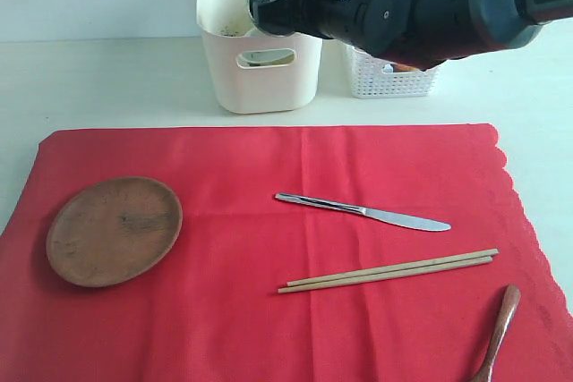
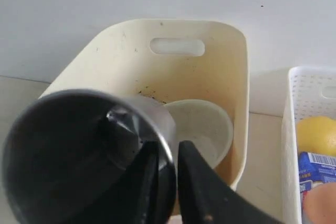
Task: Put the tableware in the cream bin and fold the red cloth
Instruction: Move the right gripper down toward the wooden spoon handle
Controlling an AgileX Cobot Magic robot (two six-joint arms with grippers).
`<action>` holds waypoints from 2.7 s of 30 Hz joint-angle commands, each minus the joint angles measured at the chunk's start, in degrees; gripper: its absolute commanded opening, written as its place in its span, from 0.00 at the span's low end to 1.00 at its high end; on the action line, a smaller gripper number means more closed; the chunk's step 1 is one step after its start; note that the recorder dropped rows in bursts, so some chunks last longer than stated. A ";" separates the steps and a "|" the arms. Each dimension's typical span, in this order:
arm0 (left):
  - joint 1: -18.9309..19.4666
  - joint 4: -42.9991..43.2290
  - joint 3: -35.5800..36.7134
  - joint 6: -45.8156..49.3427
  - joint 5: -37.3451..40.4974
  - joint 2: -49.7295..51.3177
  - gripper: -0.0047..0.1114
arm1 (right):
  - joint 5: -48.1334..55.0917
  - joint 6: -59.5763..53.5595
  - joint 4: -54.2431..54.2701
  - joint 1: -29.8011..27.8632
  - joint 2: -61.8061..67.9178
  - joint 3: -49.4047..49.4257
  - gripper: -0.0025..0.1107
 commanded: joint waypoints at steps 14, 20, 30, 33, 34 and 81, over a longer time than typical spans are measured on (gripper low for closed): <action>-0.28 -0.24 0.18 -0.02 0.25 -0.37 0.06 | 6.76 -6.15 0.05 -0.33 -11.85 0.08 0.45; -0.28 -0.24 0.18 -0.02 0.25 -0.37 0.06 | 30.50 -17.10 -1.56 -0.33 -21.93 0.08 0.43; -0.28 -0.24 0.18 -0.02 0.25 -0.37 0.06 | 69.71 -1.85 -28.71 -0.33 -24.98 0.08 0.03; -0.28 -0.24 0.18 -0.02 0.25 -0.37 0.06 | 78.68 -1.40 -29.44 -0.33 -24.98 0.12 0.02; -0.28 -0.24 0.18 -0.02 0.25 -0.37 0.06 | 80.88 -1.40 -29.31 -0.33 -24.98 0.37 0.02; -0.28 -0.24 0.18 -0.02 0.25 -0.37 0.06 | 65.17 -49.13 -34.65 -0.18 -32.66 39.11 0.53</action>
